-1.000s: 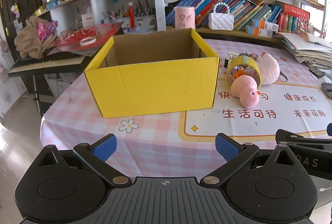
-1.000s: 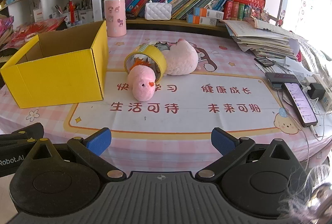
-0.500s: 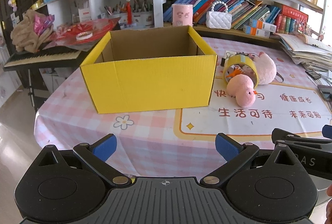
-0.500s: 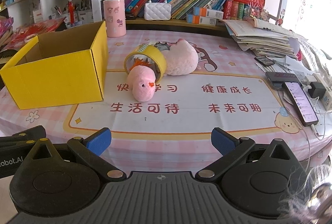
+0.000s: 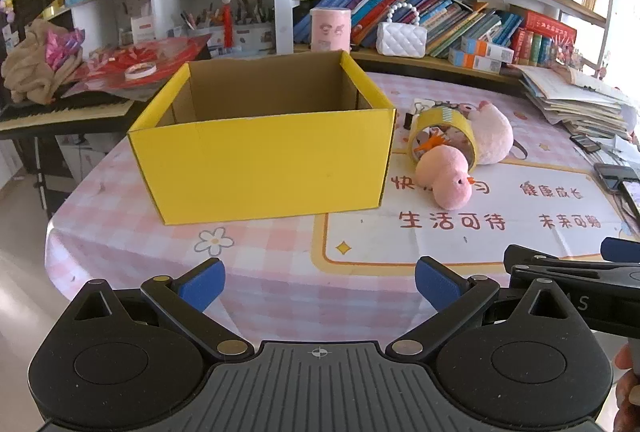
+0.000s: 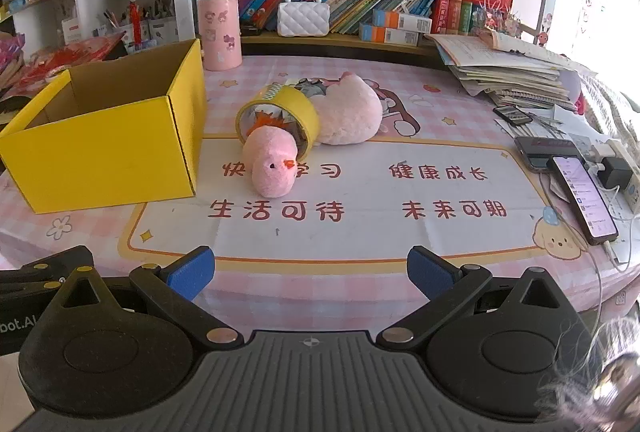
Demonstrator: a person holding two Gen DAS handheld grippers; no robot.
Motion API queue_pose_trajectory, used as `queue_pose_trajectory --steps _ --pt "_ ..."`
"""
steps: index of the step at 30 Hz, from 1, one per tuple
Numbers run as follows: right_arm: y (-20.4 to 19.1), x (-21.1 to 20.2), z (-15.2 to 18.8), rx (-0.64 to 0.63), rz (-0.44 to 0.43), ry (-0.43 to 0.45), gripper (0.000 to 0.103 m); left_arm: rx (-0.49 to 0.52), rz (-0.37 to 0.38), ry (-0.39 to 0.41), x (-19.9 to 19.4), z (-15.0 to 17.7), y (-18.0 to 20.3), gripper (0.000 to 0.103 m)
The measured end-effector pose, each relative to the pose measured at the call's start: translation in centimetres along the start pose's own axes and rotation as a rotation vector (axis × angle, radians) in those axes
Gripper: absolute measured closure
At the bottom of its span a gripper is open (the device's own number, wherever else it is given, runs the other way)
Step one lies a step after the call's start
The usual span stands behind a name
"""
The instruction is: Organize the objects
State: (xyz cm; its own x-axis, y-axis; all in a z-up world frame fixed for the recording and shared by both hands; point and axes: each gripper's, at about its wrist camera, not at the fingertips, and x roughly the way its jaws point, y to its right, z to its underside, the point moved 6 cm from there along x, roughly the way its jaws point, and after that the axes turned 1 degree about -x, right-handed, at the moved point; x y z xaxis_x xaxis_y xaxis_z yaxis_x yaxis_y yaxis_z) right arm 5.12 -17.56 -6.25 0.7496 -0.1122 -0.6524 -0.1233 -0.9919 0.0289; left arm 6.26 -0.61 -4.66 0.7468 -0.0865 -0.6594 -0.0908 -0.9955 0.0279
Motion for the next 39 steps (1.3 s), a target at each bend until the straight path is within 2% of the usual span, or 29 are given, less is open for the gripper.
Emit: queue_pose_trajectory --steps 10,16,28,33,39 --pt "1.0 1.5 -1.1 -0.012 -0.015 -0.014 0.000 -0.022 0.001 -0.018 1.4 -0.7 1.0 0.001" --pt "2.3 2.6 -2.5 -0.016 -0.019 0.005 0.000 -0.040 0.014 -0.001 2.2 -1.7 2.0 0.001" --pt "6.1 6.1 -6.0 -0.031 -0.042 0.024 0.002 -0.080 0.005 0.000 5.0 -3.8 6.0 0.003" --pt "7.5 7.5 -7.3 -0.049 -0.069 0.036 0.006 -0.081 0.024 -0.026 6.6 -4.5 8.0 0.012" --pt "9.6 8.8 -8.9 -0.042 -0.112 0.054 0.020 -0.053 0.032 -0.058 8.9 -5.1 10.6 0.028"
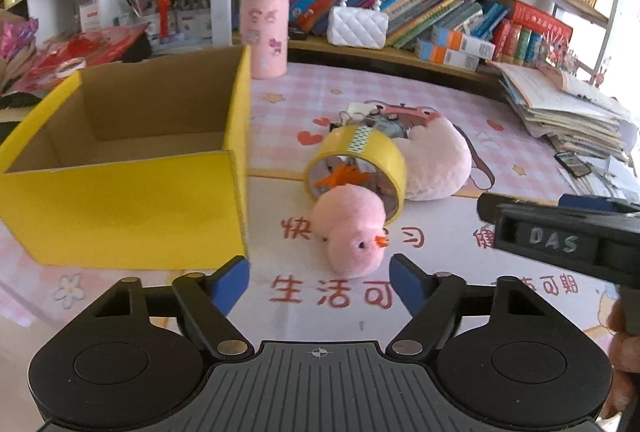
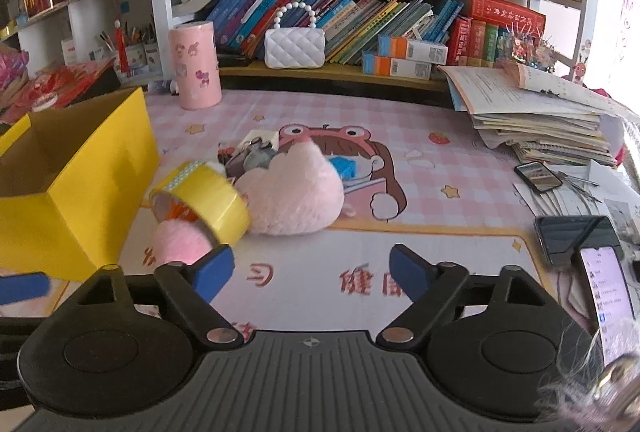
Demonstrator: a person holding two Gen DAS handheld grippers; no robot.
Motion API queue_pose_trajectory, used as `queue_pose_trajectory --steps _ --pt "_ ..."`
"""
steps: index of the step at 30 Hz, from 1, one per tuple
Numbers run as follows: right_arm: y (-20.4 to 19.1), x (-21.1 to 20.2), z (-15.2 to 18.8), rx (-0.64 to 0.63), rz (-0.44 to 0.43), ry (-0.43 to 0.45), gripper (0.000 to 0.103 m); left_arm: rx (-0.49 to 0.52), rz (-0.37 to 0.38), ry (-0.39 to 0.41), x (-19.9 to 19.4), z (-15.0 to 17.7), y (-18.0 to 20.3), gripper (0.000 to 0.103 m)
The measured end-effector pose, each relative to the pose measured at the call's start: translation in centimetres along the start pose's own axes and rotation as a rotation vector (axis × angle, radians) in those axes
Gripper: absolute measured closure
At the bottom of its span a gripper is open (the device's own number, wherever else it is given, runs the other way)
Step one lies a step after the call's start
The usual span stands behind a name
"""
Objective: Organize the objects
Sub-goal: 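Reach the left tool to the pink plush chick while the right tool reaches the yellow tape roll, then close the left tool on the pink chick while the right tool grasps the tape roll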
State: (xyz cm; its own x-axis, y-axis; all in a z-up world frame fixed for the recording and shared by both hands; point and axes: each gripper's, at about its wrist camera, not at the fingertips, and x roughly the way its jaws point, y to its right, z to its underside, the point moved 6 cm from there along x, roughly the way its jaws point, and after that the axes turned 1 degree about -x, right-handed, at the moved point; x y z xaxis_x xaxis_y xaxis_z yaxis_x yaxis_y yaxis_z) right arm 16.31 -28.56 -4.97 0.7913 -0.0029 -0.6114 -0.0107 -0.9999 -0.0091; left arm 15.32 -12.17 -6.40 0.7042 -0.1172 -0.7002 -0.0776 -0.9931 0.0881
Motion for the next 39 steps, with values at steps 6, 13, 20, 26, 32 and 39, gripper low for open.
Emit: queue_pose_trajectory --steps 6,13,20,26,32,39 --pt "2.3 1.1 -0.7 0.016 -0.010 0.001 0.020 0.017 -0.016 -0.022 2.5 -0.8 1.9 0.033" --pt "4.4 2.3 -0.9 0.025 -0.014 -0.013 0.019 0.046 -0.060 -0.049 6.2 -1.8 3.0 0.038" --pt "5.2 2.5 -1.0 0.005 -0.026 0.002 0.013 0.065 -0.073 -0.091 8.7 -1.5 3.1 0.055" --pt "3.8 2.8 -1.5 -0.015 -0.083 0.014 0.013 0.048 -0.031 -0.094 5.9 -1.0 2.8 0.056" --pt "-0.6 3.8 -2.2 -0.081 -0.203 0.021 0.015 -0.025 -0.037 -0.130 3.3 0.6 0.1 0.056" --pt "-6.3 7.0 -1.7 -0.367 -0.229 0.049 0.037 -0.090 -0.124 -0.115 0.0 2.1 -3.5 0.056"
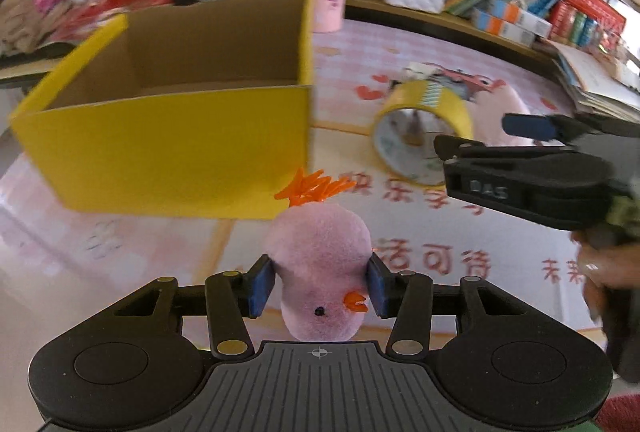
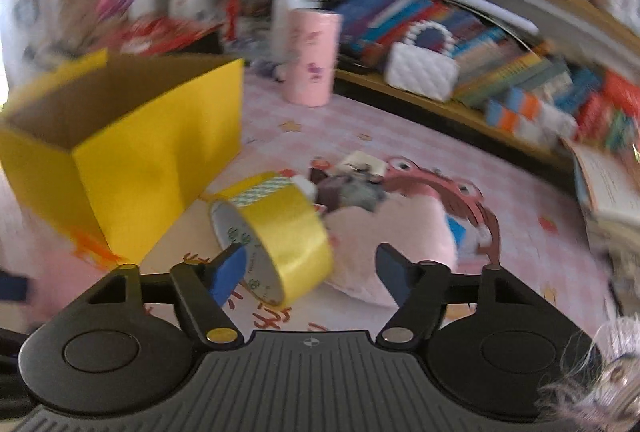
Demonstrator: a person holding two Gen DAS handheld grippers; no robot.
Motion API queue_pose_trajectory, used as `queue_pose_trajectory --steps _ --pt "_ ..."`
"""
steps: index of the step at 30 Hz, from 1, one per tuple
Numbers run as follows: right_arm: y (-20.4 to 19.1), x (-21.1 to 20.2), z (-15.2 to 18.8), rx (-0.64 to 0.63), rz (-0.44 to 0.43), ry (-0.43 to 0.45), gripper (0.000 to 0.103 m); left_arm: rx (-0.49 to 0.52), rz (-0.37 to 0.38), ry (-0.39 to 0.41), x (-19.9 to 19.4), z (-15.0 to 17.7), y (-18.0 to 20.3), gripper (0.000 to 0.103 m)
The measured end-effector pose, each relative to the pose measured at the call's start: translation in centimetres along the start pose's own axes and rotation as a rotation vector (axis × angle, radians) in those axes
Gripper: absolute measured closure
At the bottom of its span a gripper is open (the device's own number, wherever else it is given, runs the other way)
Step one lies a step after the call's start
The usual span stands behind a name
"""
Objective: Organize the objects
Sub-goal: 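Close the left tool on the pink chick while the right tool grasps the tape roll, then carry the chick in the left tool and tape in the right tool over the yellow box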
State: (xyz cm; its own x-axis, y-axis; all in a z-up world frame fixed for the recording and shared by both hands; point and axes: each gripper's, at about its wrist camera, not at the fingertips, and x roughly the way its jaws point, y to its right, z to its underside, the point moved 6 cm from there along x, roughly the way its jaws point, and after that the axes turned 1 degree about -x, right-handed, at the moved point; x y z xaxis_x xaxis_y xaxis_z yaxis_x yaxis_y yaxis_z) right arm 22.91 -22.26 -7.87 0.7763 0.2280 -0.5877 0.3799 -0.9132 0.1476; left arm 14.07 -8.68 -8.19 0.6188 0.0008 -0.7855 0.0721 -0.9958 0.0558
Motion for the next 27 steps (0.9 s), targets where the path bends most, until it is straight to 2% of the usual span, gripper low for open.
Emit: queue_pose_trajectory --steps 3,4,5,7,9,11,16,21,27 --pt "-1.3 1.6 0.1 -0.117 0.021 0.020 0.049 -0.018 -0.033 0.005 -0.8 0.6 -1.2 0.056" --pt "-1.6 2.0 0.1 -0.147 0.029 0.031 0.054 -0.025 -0.042 0.005 -1.0 0.8 -1.6 0.056" --pt "-1.8 2.3 0.1 -0.169 0.041 0.039 0.064 -0.034 -0.051 0.005 -1.2 1.0 -2.1 0.056" --pt "-1.7 2.7 0.0 -0.187 0.072 0.049 0.071 -0.052 -0.065 0.011 -1.6 1.2 -3.0 0.056" --pt "-1.3 2.4 -0.2 -0.154 0.075 0.045 0.073 -0.079 -0.073 0.018 -2.0 1.4 -4.2 0.056" --pt "-0.8 1.4 -0.4 -0.093 0.081 0.039 0.082 -0.107 -0.071 0.024 -2.3 1.4 -5.4 0.056" --pt "-1.2 -1.6 -0.1 0.044 0.023 -0.008 0.097 -0.145 -0.049 0.045 -3.1 1.4 -7.8 0.056" --pt "-3.3 -4.8 0.1 0.156 -0.034 -0.039 0.097 -0.143 -0.009 0.039 -3.4 2.1 -9.3 0.056" --pt "-8.4 -7.1 0.8 0.155 -0.100 -0.086 0.097 -0.141 0.026 0.057 -4.7 3.0 -11.5 0.056"
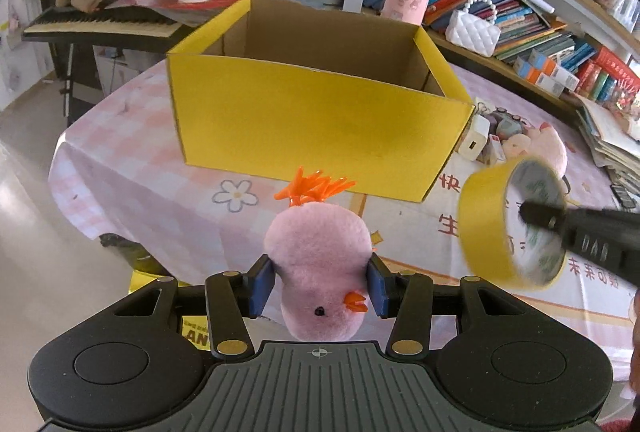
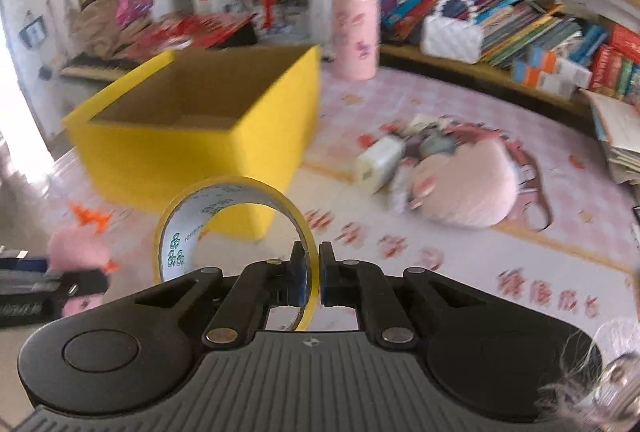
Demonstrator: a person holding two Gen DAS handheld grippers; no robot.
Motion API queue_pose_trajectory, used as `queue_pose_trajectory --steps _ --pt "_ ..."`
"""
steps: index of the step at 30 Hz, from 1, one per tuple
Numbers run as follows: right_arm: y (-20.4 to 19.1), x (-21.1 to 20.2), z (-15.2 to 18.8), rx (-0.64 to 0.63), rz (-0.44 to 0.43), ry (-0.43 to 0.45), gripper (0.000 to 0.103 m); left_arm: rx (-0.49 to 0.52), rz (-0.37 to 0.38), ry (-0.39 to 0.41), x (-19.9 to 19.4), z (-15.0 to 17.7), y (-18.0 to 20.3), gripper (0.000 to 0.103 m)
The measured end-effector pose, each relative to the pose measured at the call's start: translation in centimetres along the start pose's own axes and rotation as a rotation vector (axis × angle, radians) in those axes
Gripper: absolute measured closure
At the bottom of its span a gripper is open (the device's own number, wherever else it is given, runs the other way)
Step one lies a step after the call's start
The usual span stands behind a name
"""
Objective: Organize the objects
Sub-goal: 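Carry the chick in the left tool and tape in the right tool over the yellow box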
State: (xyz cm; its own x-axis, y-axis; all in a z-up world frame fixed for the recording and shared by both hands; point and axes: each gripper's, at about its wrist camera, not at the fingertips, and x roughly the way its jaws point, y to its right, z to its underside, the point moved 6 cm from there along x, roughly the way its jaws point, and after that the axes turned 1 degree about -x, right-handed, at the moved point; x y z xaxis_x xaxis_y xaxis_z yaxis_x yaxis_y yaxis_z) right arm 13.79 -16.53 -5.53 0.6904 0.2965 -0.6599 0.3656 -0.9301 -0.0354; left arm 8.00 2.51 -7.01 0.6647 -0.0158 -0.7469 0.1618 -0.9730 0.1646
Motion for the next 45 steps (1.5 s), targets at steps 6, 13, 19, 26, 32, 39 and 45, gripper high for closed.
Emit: queue_pose_trajectory --steps 6,13,19,26,32,39,45 --pt "-5.3 -1.4 1.6 -0.080 -0.039 -0.021 0.097 -0.019 0.021 0.009 -1.4 0.6 -2.6 0.056" --pt "-9.2 -2.3 2.7 -0.088 -0.050 -0.027 0.097 -0.010 0.034 0.021 -3.0 1.3 -5.5 0.056" --pt "-11.5 -2.7 3.3 -0.075 -0.045 -0.025 0.097 0.012 0.043 0.027 -3.8 1.5 -7.1 0.056" --pt "-13.4 -2.9 3.7 -0.066 -0.028 -0.016 0.096 0.039 0.059 0.035 -4.2 1.4 -8.4 0.056" --pt "-13.8 -2.9 3.6 -0.049 -0.005 -0.014 0.096 0.059 0.077 0.047 -4.2 1.1 -8.7 0.056" --pt "-13.6 -2.8 3.0 -0.033 0.016 -0.010 0.096 0.080 0.092 0.070 -4.3 0.4 -8.6 0.056" --pt "-13.9 -2.7 1.6 -0.048 0.024 0.009 0.096 0.094 0.086 0.117 -4.8 -1.2 -8.4 0.056"
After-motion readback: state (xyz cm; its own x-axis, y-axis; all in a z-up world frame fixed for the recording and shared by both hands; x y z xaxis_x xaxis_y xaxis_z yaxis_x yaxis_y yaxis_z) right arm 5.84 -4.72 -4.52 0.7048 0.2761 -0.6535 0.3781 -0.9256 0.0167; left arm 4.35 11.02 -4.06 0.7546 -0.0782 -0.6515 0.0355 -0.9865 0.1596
